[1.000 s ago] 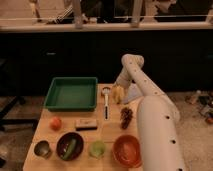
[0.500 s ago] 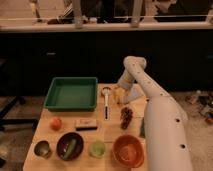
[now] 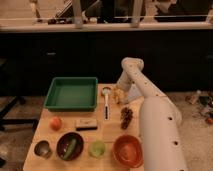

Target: Place banana in red bowl

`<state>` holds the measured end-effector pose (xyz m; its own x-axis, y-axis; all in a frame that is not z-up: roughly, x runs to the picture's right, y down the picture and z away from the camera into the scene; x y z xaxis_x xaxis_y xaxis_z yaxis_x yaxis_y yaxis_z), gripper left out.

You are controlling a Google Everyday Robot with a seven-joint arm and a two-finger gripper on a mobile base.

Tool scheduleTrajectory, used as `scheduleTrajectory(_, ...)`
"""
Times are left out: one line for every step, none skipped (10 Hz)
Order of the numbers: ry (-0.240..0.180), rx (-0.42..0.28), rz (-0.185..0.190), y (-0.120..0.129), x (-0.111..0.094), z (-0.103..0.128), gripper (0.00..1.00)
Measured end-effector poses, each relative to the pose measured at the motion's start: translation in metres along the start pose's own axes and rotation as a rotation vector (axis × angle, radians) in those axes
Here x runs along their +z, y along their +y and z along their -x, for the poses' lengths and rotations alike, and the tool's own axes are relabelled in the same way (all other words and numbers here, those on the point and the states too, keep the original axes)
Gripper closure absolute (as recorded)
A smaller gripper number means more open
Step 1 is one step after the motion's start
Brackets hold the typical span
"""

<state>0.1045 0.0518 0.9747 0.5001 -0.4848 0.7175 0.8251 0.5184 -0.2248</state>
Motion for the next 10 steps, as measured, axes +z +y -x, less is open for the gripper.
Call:
scheduleTrajectory(-0.004, 0.007, 0.007, 0.0, 0.0029, -0.0006, 0.31)
scheduleTrajectory(-0.005, 0.013, 0.009, 0.0011, 0.0037, -0.0016, 0.31)
scheduleTrajectory(-0.007, 0.02, 0.01, 0.0029, 0.0044, -0.0027, 0.31)
scheduleTrajectory(-0.01, 0.026, 0.01, 0.0042, 0.0052, -0.0033, 0.31)
scheduleTrajectory(-0.012, 0.032, 0.01, 0.0046, 0.0058, -0.0036, 0.31)
scheduleTrajectory(-0.017, 0.039, 0.007, 0.0056, 0.0072, -0.0046, 0.31)
scheduleTrajectory(-0.023, 0.049, 0.005, 0.0061, 0.0078, -0.0057, 0.31)
scheduleTrajectory(-0.029, 0.053, 0.005, 0.0061, 0.0087, -0.0058, 0.31)
scheduleTrajectory(-0.031, 0.056, 0.007, 0.0061, 0.0096, -0.0057, 0.34)
scheduleTrajectory(-0.032, 0.059, 0.009, 0.0062, 0.0102, -0.0057, 0.42)
